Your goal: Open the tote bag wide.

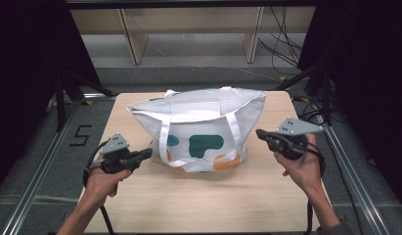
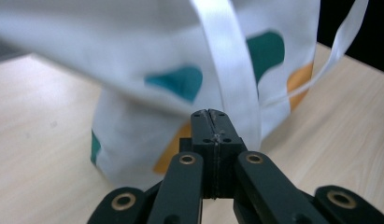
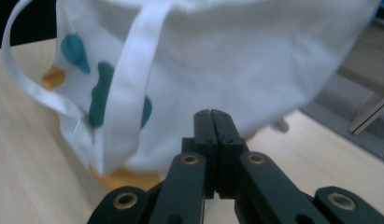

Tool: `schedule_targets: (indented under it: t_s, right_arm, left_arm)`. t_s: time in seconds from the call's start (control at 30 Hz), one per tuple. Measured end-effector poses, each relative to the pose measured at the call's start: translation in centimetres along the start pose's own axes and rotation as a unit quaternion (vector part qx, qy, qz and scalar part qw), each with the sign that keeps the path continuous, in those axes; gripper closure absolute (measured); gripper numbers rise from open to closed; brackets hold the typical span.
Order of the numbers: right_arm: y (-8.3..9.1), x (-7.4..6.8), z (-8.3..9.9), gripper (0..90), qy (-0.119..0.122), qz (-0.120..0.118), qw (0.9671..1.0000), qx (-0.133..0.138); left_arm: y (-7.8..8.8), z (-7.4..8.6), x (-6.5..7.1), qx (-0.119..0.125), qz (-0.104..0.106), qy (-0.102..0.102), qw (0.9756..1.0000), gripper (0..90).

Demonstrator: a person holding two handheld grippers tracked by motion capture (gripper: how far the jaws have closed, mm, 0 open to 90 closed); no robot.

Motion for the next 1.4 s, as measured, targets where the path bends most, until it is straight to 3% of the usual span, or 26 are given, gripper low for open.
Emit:
schedule_targets:
  t_s: [0.1,0.17,0.23,0.27,0.37,0.5,0.53,0.7,0.77,0.83,0.87,0.93,1.0,1.07,1.1,1.13,1.2,1.23,1.27,1.3,1.37,1.4]
  right_arm:
    - [-1.2,0.5,-3.1,90.0,0.004,-0.005,1.0000,0.003]
    - [-1.6,0.7,-3.7,90.0,0.012,0.000,0.9999,0.011]
    - [-2.4,1.2,-5.2,90.0,0.010,0.000,0.9999,0.012]
    - [-2.6,1.4,-5.6,90.0,0.010,-0.003,0.9999,0.006]
    - [-3.3,2.0,-6.4,90.0,0.019,0.000,0.9998,0.008]
    - [-4.5,2.6,-7.3,90.0,0.010,0.003,0.9999,0.005]
    - [-5.1,2.7,-7.8,90.0,0.003,-0.002,1.0000,-0.009]
    - [-6.7,3.1,-8.3,90.0,0.012,-0.005,0.9997,-0.018]
    - [-7.4,3.2,-8.1,90.0,0.014,-0.006,0.9994,-0.031]
    - [-8.5,3.3,-7.3,90.0,0.018,-0.004,0.9984,-0.054]
    - [-9.3,3.3,-6.2,90.0,0.025,-0.014,0.9959,-0.086]
    - [-9.8,3.1,-5.1,90.0,0.011,-0.017,0.9927,-0.119]
    - [-10.2,3.0,-4.3,90.0,0.009,-0.022,0.9912,-0.130]
    - [-11.0,2.8,-2.3,90.0,0.010,-0.023,0.9873,-0.157]
    - [-11.0,2.8,-2.3,90.0,0.010,-0.023,0.9873,-0.157]
    - [-11.3,2.5,-0.8,90.0,-0.001,-0.032,0.9830,-0.181]
    - [-11.5,2.4,-0.2,90.0,-0.003,-0.032,0.9823,-0.185]
    - [-11.7,2.3,0.5,90.0,-0.003,-0.041,0.9794,-0.198]
    - [-12.1,2.1,1.3,90.0,-0.006,-0.038,0.9802,-0.194]
    - [-12.3,1.7,2.5,90.0,-0.004,-0.048,0.9755,-0.215]
    - [-12.7,1.3,4.0,90.0,-0.002,-0.056,0.9754,-0.214]
    - [-12.5,1.2,4.3,90.0,-0.012,-0.062,0.9723,-0.225]
  left_arm:
    - [-0.5,-1.9,-0.2,0.004,0.008,0.003,1.0000,89.6]
    - [-0.8,-3.4,-0.5,0.003,0.001,-0.006,1.0000,89.7]
    - [-1.0,-4.6,-0.8,0.012,0.004,0.007,0.9999,89.7]
    - [-1.3,-6.1,-1.1,0.017,0.007,0.007,0.9998,89.7]
    - [-1.7,-7.4,-1.5,0.014,0.003,0.004,0.9999,89.7]
    - [-3.2,-9.6,-2.6,0.008,-0.013,-0.005,0.9999,89.6]
    - [-3.4,-9.8,-2.7,0.006,-0.016,-0.005,0.9998,89.6]
    - [-5.7,-10.7,-4.0,-0.011,-0.028,-0.001,0.9995,89.6]
    - [-6.6,-10.5,-4.8,-0.023,-0.031,0.003,0.9993,89.6]
    - [-7.5,-10.0,-5.3,-0.029,-0.024,0.020,0.9991,89.6]
    - [-7.9,-9.6,-5.6,-0.031,-0.019,0.026,0.9990,89.6]
    - [-8.7,-8.9,-6.1,-0.048,-0.023,0.022,0.9983,89.6]
    - [-9.6,-7.8,-6.6,-0.052,-0.025,0.041,0.9975,89.6]
    - [-10.2,-6.7,-7.0,-0.070,-0.027,0.034,0.9966,89.5]
    - [-10.6,-5.9,-7.2,-0.075,-0.025,0.035,0.9963,89.5]
    - [-11.0,-4.9,-7.5,-0.086,-0.026,0.041,0.9952,89.6]
    - [-11.7,-3.0,-8.0,-0.109,-0.029,0.045,0.9926,89.5]
    - [-12.0,-2.0,-8.2,-0.119,-0.029,0.047,0.9913,89.6]
    - [-12.1,-1.1,-8.3,-0.131,-0.034,0.057,0.9891,89.6]
    - [-12.2,-0.4,-8.6,-0.138,-0.028,0.057,0.9884,89.6]
    - [-12.0,1.6,-9.0,-0.146,-0.024,0.072,0.9864,89.6]
    - [-12.0,1.6,-9.0,-0.146,-0.024,0.072,0.9864,89.6]
Point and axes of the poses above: each handheld gripper's, and its own axes: y roughly backward along the jaws, z roughly out of its underside, x roughly to its right, the point moved 3 cm from there along -y, roughly forward along the jaws, and after that the axes turned 11 degrees about x, right-handed, at the moved point
